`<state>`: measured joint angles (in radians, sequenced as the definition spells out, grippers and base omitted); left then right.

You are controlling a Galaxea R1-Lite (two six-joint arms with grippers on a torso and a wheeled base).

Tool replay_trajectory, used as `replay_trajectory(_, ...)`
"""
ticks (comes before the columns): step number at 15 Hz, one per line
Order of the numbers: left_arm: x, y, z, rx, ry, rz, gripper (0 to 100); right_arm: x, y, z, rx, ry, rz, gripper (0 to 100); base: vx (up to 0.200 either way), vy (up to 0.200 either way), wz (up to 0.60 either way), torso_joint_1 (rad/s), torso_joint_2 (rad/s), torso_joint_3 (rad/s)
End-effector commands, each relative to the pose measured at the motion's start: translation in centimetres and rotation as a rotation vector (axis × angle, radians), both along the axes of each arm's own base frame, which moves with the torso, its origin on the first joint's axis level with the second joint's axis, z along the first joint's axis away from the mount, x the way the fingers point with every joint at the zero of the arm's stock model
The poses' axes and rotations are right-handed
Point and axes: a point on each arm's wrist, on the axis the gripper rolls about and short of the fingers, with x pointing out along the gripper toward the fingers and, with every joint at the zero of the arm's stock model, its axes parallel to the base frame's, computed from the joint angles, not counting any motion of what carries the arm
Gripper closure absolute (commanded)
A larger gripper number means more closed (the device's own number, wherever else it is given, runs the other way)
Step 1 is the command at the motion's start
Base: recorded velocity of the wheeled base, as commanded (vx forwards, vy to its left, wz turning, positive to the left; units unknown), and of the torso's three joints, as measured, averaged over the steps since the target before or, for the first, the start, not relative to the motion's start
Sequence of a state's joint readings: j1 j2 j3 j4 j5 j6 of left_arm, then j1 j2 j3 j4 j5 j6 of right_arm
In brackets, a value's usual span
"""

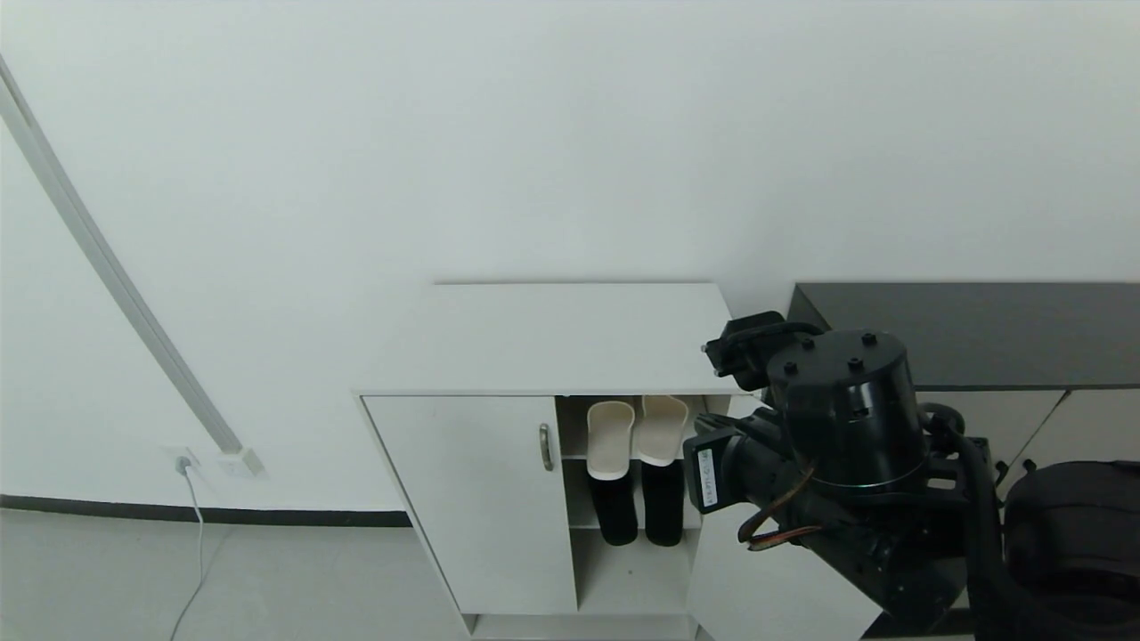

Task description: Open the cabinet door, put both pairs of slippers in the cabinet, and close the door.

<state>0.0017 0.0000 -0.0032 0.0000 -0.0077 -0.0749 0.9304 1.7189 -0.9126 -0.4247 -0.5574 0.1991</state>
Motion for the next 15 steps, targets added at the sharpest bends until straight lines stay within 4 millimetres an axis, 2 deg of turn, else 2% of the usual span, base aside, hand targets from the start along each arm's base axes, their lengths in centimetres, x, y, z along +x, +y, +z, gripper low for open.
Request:
replay_trajectory(1,0.0,0.0,0.0,0.000,0.000,0.000,100,0.1,0.0,-0.1,-0.002,0.001,-0.001,100,0.000,0.000,0.00,0.000,0.00,0.000)
replay_trajectory(2,0.0,0.0,0.0,0.000,0.000,0.000,100,0.1,0.0,0.0,-0.001,0.000,-0.001,100,0.000,0.000,0.00,0.000,0.00,0.000)
replay_trajectory(9,0.0,0.0,0.0,0.000,0.000,0.000,100,1.4,-0.9,-0.2,-0.005,0.001,-0.053,100,0.000,0.000,-0.60,0.003,0.00,0.000)
replay_trajectory(15,0.0,0.0,0.0,0.000,0.000,0.000,100,2.3,-1.0,-0.6,-0.004,-0.009,-0.072,100,0.000,0.000,0.00,0.000,0.00,0.000)
